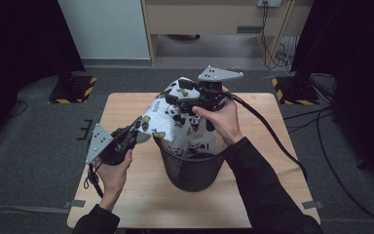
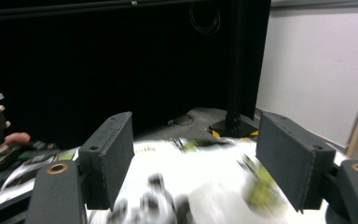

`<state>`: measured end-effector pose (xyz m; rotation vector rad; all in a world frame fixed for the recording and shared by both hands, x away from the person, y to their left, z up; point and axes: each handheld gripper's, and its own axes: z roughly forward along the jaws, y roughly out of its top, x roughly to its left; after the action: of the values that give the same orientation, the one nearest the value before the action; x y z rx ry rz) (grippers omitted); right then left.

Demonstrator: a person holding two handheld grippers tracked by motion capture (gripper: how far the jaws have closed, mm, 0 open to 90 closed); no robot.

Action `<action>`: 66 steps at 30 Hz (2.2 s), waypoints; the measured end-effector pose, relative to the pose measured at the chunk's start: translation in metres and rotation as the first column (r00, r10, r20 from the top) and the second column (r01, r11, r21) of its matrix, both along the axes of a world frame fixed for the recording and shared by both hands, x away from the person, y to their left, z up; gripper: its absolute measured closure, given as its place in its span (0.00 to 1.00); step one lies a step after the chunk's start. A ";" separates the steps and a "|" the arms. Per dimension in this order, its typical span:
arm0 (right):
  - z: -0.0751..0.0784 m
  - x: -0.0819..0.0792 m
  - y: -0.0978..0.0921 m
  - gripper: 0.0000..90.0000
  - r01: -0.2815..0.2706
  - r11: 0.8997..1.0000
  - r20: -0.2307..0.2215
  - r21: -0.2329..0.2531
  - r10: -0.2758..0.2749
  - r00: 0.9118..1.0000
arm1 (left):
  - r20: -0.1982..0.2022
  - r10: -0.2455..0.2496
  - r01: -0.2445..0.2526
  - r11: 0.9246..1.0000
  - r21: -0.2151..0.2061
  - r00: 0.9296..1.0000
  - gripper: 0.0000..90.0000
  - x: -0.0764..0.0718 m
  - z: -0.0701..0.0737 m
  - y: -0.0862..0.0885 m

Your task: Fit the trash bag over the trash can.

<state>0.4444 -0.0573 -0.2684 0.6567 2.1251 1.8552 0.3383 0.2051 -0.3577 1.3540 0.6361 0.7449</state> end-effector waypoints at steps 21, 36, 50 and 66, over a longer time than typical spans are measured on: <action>-0.046 0.012 0.017 0.43 0.079 0.894 -0.050 -0.440 -0.112 0.992 | -0.133 0.098 -0.087 0.992 0.087 0.986 0.50 0.001 -0.037 0.022; -0.023 0.005 -0.002 0.35 0.090 0.979 -0.005 -0.183 -0.092 0.996 | -0.025 0.046 -0.045 0.998 0.035 0.999 0.98 -0.014 -0.003 0.006; -0.026 0.005 0.020 0.39 0.021 0.984 -0.007 -0.179 -0.023 1.000 | -0.045 -0.044 0.048 0.995 0.091 0.998 0.91 -0.025 0.002 -0.015; -0.018 -0.005 0.005 0.99 0.009 0.982 0.152 -0.190 0.021 0.988 | -0.129 0.088 -0.112 0.975 -0.193 0.988 0.49 -0.005 -0.002 0.038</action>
<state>0.4392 -0.0520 -0.2860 0.4493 2.1688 1.6216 0.3330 0.2428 -0.3597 1.1938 0.8580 0.6644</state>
